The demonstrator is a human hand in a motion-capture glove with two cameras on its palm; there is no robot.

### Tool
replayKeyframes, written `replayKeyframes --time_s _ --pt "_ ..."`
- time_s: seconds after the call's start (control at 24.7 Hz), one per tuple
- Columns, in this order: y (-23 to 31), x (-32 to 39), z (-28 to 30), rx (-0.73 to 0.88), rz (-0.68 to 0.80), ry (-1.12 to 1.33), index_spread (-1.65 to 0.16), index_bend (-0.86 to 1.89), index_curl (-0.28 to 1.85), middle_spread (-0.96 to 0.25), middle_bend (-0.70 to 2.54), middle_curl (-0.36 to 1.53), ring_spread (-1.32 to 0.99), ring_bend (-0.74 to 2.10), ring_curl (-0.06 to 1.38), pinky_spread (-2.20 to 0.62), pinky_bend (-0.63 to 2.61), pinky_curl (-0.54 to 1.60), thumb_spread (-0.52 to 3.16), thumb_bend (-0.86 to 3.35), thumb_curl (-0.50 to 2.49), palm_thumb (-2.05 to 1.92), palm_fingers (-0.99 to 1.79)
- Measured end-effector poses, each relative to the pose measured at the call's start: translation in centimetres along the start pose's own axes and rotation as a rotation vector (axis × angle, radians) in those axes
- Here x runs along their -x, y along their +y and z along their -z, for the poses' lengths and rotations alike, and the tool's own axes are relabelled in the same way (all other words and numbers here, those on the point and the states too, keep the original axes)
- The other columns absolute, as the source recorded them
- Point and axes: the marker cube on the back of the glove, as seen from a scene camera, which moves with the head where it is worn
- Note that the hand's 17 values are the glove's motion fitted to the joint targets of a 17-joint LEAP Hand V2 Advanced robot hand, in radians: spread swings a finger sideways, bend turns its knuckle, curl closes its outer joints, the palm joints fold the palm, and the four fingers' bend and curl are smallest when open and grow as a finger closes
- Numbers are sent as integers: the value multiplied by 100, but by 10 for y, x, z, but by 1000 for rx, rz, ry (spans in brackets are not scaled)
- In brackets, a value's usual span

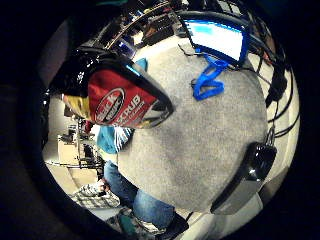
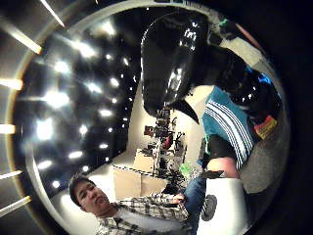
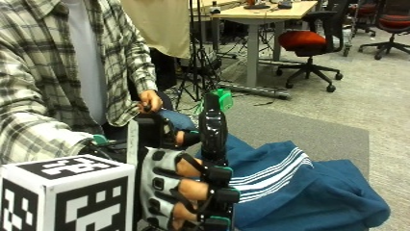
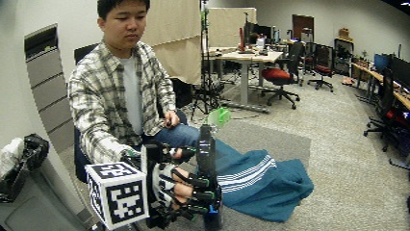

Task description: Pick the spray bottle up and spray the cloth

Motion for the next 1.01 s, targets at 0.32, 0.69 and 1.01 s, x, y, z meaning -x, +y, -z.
replayKeyframes --time_s 0.32,0.69,1.01 --pt "-31 -7 -6 74 67 -35 -32 20 31 -7 22 32 1 34 27 19 37 21 91 0 51 91 42" --pt "-48 -9 -17 54 129 -111 -33 19 34 -10 22 33 -7 39 29 16 31 20 88 -2 53 93 67" --pt "-57 -9 -25 -53 180 -147 -30 20 38 -12 19 35 -13 37 31 6 43 25 72 -1 60 104 102"
